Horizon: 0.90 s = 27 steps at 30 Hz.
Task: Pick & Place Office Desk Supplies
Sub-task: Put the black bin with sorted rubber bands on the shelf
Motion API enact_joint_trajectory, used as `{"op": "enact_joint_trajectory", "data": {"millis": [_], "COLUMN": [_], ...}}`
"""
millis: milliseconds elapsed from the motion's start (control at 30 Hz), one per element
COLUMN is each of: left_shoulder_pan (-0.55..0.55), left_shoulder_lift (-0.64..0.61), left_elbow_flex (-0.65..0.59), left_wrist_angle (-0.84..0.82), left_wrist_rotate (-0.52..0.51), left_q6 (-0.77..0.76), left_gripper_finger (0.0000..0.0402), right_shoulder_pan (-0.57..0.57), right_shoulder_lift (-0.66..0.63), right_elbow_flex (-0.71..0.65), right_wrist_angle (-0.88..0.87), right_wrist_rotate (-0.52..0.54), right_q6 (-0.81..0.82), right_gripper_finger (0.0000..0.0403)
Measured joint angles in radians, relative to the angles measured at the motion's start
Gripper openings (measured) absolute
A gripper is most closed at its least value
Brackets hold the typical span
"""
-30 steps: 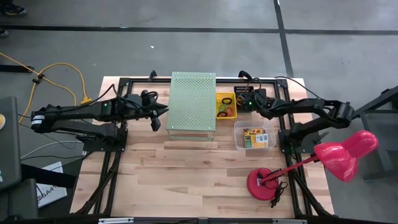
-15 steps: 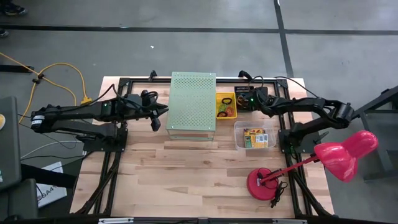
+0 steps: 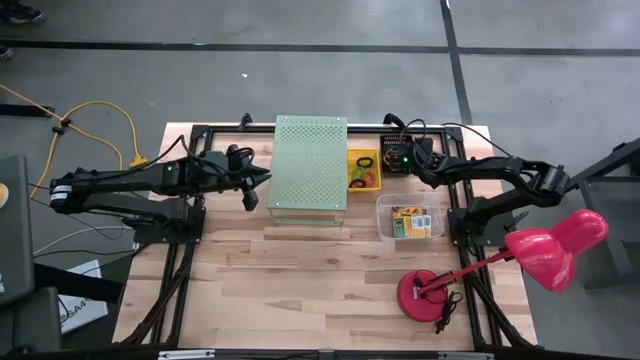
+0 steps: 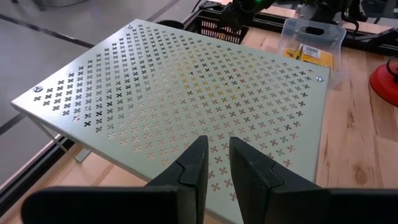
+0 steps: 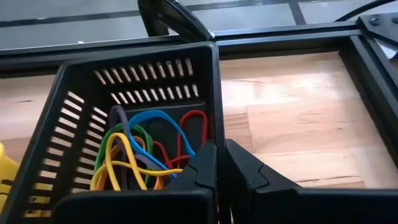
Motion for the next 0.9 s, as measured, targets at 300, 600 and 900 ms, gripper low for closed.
{"op": "enact_joint_trajectory", "data": {"millis": [300,600,900], "left_shoulder_pan": [0.000,0.000,0.000], "left_shoulder_lift": [0.000,0.000,0.000], "left_elbow_flex": [0.000,0.000,0.000], "left_wrist_angle": [0.000,-0.001,-0.001], "left_wrist_rotate": [0.000,0.001,0.001], "left_q6": [0.001,0.001,0.001], "left_gripper_finger": [0.0060,0.0060,0.0060], "right_shoulder_pan": [0.000,0.000,0.000], "right_shoulder_lift": [-0.061,-0.255,-0.420], "right_elbow_flex": [0.000,0.001,0.001], "right_wrist_angle": [0.006,-0.001,0.012], "right_wrist_rotate": [-0.012,0.014,-0.184], "right_q6": [-0.015,-0.116,-0.232], "right_gripper_finger": [0.0005,0.0004,0.0004]}}
